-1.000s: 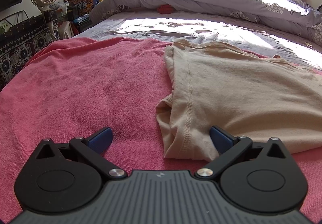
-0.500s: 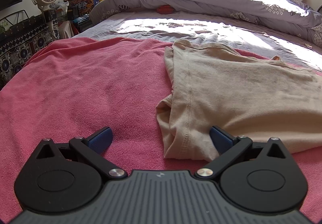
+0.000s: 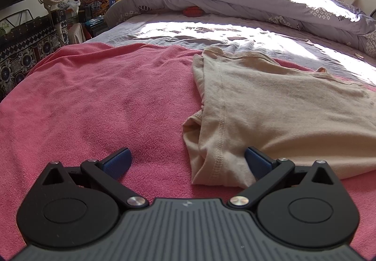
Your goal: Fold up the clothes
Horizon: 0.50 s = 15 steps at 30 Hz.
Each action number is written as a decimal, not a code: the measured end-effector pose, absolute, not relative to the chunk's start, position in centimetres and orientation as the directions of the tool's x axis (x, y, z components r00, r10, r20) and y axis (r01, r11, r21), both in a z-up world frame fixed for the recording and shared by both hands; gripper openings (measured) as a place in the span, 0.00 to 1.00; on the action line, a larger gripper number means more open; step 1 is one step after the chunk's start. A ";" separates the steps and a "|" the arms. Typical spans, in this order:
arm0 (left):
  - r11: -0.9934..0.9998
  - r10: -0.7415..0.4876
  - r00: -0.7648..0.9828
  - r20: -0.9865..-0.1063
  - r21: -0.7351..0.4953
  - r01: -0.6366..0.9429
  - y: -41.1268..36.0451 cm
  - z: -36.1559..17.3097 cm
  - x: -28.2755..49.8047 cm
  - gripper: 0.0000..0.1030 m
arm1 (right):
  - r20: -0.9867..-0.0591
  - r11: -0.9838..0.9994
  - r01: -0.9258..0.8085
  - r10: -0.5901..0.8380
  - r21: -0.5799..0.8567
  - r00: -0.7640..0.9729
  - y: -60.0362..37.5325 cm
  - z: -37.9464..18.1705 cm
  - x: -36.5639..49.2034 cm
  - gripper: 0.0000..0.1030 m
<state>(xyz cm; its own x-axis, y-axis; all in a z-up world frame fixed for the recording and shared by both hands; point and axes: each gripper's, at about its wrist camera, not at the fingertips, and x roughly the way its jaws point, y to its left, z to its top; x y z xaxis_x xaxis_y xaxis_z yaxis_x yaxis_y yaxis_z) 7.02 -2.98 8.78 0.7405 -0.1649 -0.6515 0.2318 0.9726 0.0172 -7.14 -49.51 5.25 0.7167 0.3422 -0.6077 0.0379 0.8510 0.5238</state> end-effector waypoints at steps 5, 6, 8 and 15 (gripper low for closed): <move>0.973 -0.173 0.740 -0.650 0.002 0.230 -2.8 8.9 7.0 1.00 | -0.599 0.794 0.243 0.181 0.557 0.780 -52.0 5.8 -10.0 0.15; 0.973 -0.173 0.739 -0.651 0.002 0.229 -2.8 8.9 7.0 1.00 | -0.588 0.790 0.257 0.156 0.557 0.793 -51.8 6.2 -10.3 0.19; 0.974 -0.160 0.734 -0.660 0.015 0.225 -3.0 9.2 6.9 1.00 | -0.565 0.818 0.228 0.138 0.528 0.813 -49.6 7.3 -9.7 0.43; 0.984 -0.118 0.720 -0.684 0.016 0.176 0.2 10.2 4.5 1.00 | -0.617 0.960 0.024 0.160 0.280 0.771 -38.3 8.6 -3.2 0.57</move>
